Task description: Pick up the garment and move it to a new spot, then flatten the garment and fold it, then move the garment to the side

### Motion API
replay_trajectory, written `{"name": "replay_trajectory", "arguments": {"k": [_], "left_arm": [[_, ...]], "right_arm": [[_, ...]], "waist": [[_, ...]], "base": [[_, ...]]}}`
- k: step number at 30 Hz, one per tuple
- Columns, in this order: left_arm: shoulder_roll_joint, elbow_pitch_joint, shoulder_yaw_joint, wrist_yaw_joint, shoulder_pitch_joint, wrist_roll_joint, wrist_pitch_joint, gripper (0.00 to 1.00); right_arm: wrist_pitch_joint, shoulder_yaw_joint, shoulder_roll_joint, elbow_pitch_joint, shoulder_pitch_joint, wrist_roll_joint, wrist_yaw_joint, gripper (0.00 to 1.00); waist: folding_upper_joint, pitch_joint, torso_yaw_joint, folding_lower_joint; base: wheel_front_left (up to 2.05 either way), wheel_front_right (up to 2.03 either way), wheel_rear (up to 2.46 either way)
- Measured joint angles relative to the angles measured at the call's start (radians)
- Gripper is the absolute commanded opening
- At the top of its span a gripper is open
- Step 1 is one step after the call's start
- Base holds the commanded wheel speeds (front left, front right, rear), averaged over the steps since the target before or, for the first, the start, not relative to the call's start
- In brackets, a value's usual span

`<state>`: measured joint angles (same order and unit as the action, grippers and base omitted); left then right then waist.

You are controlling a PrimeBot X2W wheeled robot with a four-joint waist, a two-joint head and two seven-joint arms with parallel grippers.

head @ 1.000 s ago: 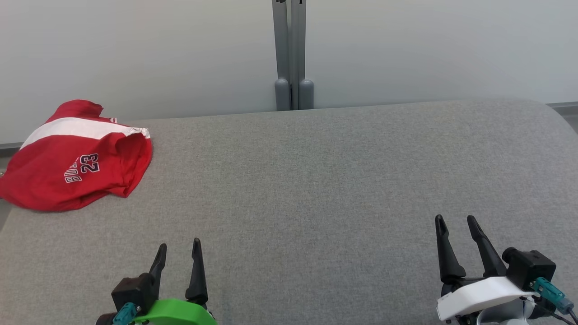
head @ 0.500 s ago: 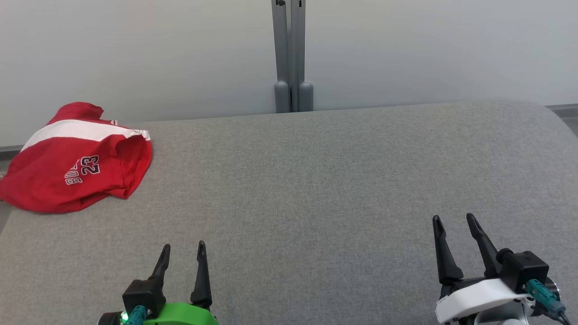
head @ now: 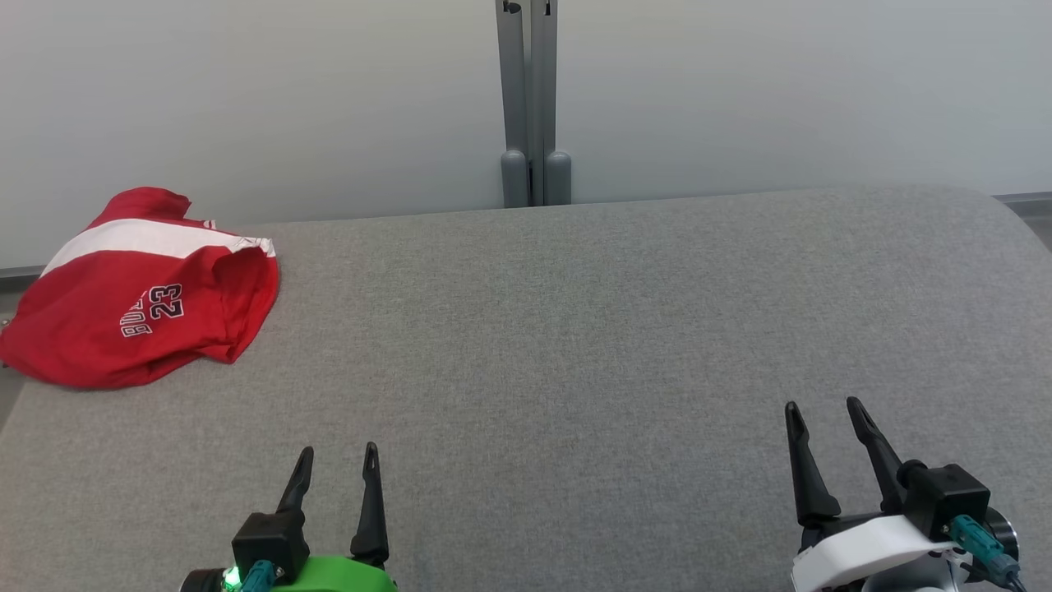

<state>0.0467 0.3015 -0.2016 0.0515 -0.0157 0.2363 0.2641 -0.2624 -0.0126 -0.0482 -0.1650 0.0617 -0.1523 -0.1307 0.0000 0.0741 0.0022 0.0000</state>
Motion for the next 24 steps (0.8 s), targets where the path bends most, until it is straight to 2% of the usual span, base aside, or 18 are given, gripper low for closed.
{"name": "replay_trajectory", "arguments": {"k": [24], "left_arm": [[0.0, 0.017, -0.008, 0.0, 0.001, 0.009, 0.0, 1.0]], "right_arm": [[0.0, 0.005, 0.0, -0.031, -0.007, -0.004, 0.0, 1.0]], "waist": [[0.0, 0.001, 0.009, 0.0]], "base": [[0.0, 0.0, 0.0]]}}
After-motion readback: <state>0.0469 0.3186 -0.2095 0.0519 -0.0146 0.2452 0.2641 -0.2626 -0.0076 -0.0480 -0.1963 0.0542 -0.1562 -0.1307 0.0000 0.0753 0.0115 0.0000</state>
